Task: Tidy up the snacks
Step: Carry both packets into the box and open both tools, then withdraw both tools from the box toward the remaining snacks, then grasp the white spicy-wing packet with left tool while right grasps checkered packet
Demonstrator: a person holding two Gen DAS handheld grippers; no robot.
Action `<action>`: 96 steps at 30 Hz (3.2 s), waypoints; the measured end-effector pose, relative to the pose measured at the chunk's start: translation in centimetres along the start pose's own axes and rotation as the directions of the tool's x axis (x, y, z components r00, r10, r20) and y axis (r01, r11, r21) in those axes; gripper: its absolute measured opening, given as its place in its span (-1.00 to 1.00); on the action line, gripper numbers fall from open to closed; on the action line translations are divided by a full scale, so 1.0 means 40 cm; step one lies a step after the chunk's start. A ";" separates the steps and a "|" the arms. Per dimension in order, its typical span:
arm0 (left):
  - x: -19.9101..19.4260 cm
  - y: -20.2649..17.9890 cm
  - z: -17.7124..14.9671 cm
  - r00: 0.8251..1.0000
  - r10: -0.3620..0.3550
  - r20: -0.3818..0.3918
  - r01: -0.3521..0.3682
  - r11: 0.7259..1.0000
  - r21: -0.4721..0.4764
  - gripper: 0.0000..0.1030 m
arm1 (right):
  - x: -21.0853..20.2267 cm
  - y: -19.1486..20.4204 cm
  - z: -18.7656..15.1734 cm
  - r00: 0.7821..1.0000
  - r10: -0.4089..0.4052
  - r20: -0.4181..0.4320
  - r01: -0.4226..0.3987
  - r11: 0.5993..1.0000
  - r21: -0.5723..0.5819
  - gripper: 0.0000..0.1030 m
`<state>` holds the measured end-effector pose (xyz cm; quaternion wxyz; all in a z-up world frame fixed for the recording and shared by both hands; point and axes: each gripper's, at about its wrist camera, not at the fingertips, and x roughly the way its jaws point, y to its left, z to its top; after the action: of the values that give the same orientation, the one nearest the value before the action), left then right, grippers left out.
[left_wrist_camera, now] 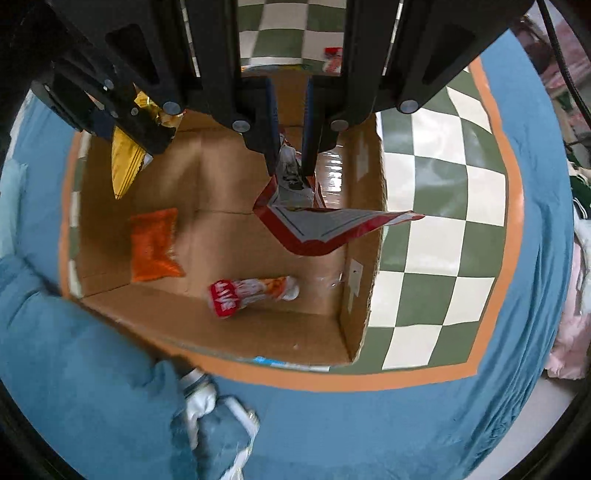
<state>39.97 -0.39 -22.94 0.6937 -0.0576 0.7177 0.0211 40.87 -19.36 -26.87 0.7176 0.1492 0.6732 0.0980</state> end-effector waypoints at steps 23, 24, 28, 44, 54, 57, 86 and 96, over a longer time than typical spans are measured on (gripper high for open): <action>0.040 0.070 -0.032 0.998 0.064 -0.031 -0.064 0.998 -0.010 0.61 | 0.129 0.047 -0.005 0.989 -0.117 -0.095 0.110 0.991 -0.079 0.63; 0.036 0.067 -0.035 0.998 0.065 -0.023 -0.065 0.998 -0.006 0.62 | 0.122 0.051 -0.010 0.987 -0.134 -0.085 0.126 0.988 -0.091 0.65; 0.002 0.053 -0.059 0.998 0.063 0.022 -0.064 0.998 0.007 0.62 | 0.085 0.050 -0.027 0.983 -0.178 -0.046 0.172 0.978 -0.116 0.72; -0.155 0.026 -0.193 0.976 0.050 0.214 -0.060 0.998 0.038 0.63 | -0.124 0.038 -0.124 0.954 -0.269 0.130 0.283 0.954 -0.103 0.76; -0.254 0.016 -0.286 0.951 0.021 0.308 -0.035 0.999 0.039 0.63 | -0.259 0.053 -0.195 0.947 -0.243 0.209 0.268 0.958 -0.101 0.77; -0.273 0.016 -0.301 0.946 0.018 0.324 -0.032 0.999 0.037 0.63 | -0.289 0.063 -0.213 0.944 -0.237 0.231 0.266 0.959 -0.101 0.78; 0.175 0.253 -0.416 0.993 0.117 -0.019 -0.119 0.984 -0.135 0.63 | 0.258 -0.178 -0.469 0.974 0.204 -0.101 -0.104 0.792 0.602 0.67; 0.283 0.243 -0.420 0.991 0.106 -0.079 -0.110 0.992 -0.058 0.63 | 0.353 -0.156 -0.438 0.990 0.116 -0.080 -0.032 0.738 0.674 0.26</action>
<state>21.85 6.80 -34.09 0.6616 -0.0411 0.7446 0.0788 24.11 -18.95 -43.12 0.5706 0.4181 0.6976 -0.1137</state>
